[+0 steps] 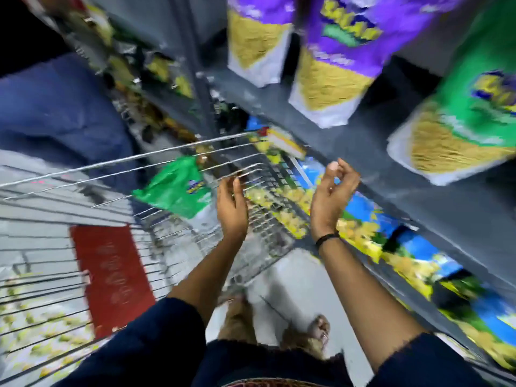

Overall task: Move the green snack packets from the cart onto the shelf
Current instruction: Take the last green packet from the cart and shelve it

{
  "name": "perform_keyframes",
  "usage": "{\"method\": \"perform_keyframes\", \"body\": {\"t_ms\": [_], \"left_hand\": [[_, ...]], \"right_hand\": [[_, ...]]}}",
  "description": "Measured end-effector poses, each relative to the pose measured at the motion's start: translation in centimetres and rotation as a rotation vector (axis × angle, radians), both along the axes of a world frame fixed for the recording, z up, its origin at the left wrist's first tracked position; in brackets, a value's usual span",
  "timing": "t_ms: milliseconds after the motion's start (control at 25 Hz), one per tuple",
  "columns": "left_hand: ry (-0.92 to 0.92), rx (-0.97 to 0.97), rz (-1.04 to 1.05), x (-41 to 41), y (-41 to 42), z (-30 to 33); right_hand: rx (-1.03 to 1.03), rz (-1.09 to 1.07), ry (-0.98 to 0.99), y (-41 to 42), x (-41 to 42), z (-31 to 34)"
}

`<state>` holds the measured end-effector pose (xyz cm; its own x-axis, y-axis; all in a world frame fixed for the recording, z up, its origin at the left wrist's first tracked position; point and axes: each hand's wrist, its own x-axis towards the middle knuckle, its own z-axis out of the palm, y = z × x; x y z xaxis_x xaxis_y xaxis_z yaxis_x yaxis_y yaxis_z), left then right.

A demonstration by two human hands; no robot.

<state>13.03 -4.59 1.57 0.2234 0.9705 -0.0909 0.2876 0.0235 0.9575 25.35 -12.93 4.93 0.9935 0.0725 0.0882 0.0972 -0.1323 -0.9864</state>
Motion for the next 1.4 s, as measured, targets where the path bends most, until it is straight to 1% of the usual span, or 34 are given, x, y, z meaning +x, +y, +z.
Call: {"method": "perform_keyframes", "body": {"t_ms": [120,200,240,280,320,360,400,480,560,680,720,800,880,960,1040,1160,1280,1400], "left_hand": [[0.127,-0.224,0.321,-9.2,6.7,-4.7],[0.241,-0.336,0.456,-13.3,10.2,-6.5],[0.253,-0.385,0.477,-14.7,12.0,-7.2],[0.200,-0.428,0.455,-15.5,13.5,-7.7],[0.121,-0.471,0.409,-16.0,14.9,-8.2],[0.088,-0.518,0.347,-16.2,16.2,-8.6],[0.067,-0.549,0.284,-16.2,17.2,-9.0],[0.060,-0.591,0.178,-15.6,18.0,-9.6],[0.053,-0.563,0.169,-14.9,17.4,-9.4],[0.073,-0.439,0.127,-13.9,15.1,-9.0],[0.117,-0.374,0.079,-13.7,14.4,-8.6],[0.180,-0.219,-0.001,-12.6,12.6,-5.2],[0.171,-0.065,-0.044,-12.0,11.5,-1.8],[0.100,0.091,-0.102,-10.8,8.5,2.7],[-0.027,0.210,-0.153,-9.3,5.2,7.1],[-0.184,0.345,-0.241,-6.0,-1.2,13.7],[-0.305,0.433,-0.349,-2.1,-8.7,19.0],[-0.386,0.466,-0.492,2.7,-15.9,21.8]], "right_hand": [[-0.163,0.506,0.143,10.8,-5.8,-3.6],[-0.365,0.815,0.227,16.1,-8.4,-5.5],[-0.440,0.944,0.280,18.5,-9.4,-6.3],[-0.490,1.039,0.340,20.4,-9.9,-7.3],[-0.489,1.085,0.405,22.1,-10.3,-7.9],[-0.486,1.083,0.454,23.3,-10.2,-8.7],[-0.498,1.056,0.455,24.1,-9.7,-10.1],[-0.574,0.981,0.371,24.3,-9.1,-11.8],[-0.671,0.962,0.261,22.9,-9.0,-11.9],[-0.661,0.871,0.228,18.7,-8.3,-10.5],[-0.619,0.838,0.231,16.9,-7.9,-9.6],[-0.498,0.788,0.218,13.0,-7.1,-7.3],[-0.406,0.739,0.196,10.4,-6.9,-4.5],[-0.256,0.692,0.156,6.4,-6.2,-0.3],[-0.045,0.673,0.148,2.1,-5.2,4.3],[0.193,0.632,0.113,-5.7,-3.5,10.8],[0.324,0.571,0.038,-14.6,-1.1,16.3],[0.385,0.480,-0.055,-23.4,2.2,19.4]]}}
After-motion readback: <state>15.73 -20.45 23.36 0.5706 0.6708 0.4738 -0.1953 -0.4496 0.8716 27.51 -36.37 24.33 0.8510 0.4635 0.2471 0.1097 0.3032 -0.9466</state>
